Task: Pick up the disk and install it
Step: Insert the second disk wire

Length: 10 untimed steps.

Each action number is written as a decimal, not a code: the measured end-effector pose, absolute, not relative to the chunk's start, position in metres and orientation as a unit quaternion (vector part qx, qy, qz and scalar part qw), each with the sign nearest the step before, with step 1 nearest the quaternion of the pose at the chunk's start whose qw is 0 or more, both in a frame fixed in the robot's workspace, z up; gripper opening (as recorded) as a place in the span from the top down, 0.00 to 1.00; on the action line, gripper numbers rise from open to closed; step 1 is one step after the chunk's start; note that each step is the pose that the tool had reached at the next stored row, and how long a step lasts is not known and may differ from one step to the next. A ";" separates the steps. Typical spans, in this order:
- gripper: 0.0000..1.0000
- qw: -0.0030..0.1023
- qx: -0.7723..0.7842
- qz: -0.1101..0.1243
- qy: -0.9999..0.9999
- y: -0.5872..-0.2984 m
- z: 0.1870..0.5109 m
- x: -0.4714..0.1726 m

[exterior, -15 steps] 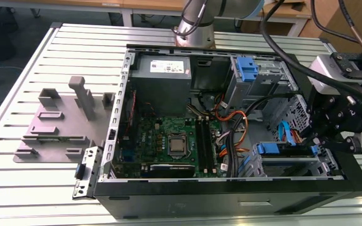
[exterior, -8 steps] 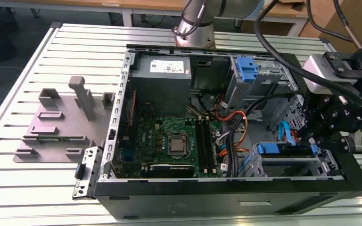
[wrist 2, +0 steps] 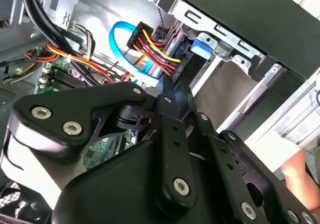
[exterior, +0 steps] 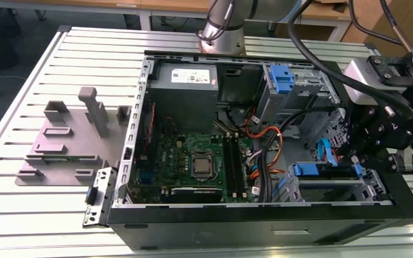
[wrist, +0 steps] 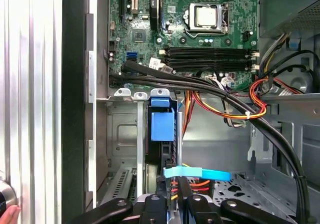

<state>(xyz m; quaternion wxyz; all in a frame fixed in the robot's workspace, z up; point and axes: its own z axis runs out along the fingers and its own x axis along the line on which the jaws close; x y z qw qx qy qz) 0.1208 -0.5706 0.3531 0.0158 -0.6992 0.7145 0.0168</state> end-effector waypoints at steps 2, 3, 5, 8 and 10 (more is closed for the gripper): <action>0.76 0.016 -0.699 0.017 0.714 -0.571 0.356 0.121; 0.76 0.016 -0.699 0.017 0.714 -0.571 0.358 0.121; 0.76 0.016 -0.699 0.017 0.714 -0.571 0.359 0.121; 0.76 0.016 -0.699 0.017 0.714 -0.571 0.359 0.121; 0.76 0.016 -0.699 0.017 0.714 -0.571 0.359 0.121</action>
